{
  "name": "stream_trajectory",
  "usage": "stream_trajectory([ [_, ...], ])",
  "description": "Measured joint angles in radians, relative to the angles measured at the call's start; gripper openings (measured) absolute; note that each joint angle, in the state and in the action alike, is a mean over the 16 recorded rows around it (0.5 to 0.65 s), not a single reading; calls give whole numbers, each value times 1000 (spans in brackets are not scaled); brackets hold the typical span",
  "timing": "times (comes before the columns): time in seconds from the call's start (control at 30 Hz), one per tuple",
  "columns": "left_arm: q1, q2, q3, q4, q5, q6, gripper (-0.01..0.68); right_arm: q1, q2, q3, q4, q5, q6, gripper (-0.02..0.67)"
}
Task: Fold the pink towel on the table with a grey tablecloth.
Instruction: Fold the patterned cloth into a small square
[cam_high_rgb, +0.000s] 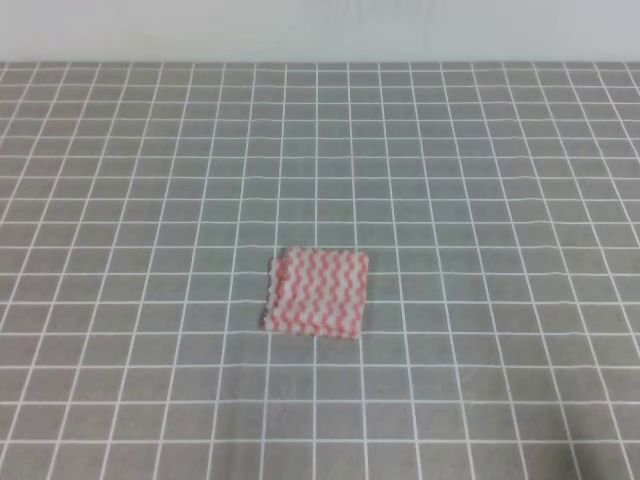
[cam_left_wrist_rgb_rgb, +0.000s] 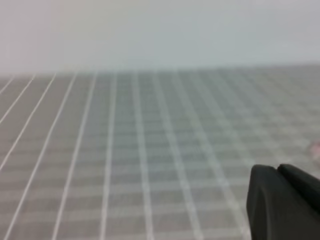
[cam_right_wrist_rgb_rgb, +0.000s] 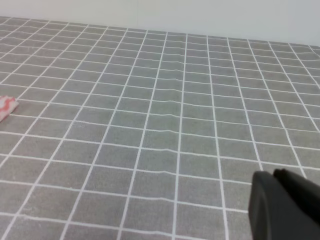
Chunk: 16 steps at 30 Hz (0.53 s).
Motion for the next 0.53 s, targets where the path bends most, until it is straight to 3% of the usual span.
stream_trajectory([
  [0.23, 103, -1, 1, 35, 92, -56, -3, 0, 2, -4, 1, 4, 0, -17],
  [0.53, 115, -1, 1, 34, 136, -56, -3, 0, 2, -4, 1, 2, 0, -16],
])
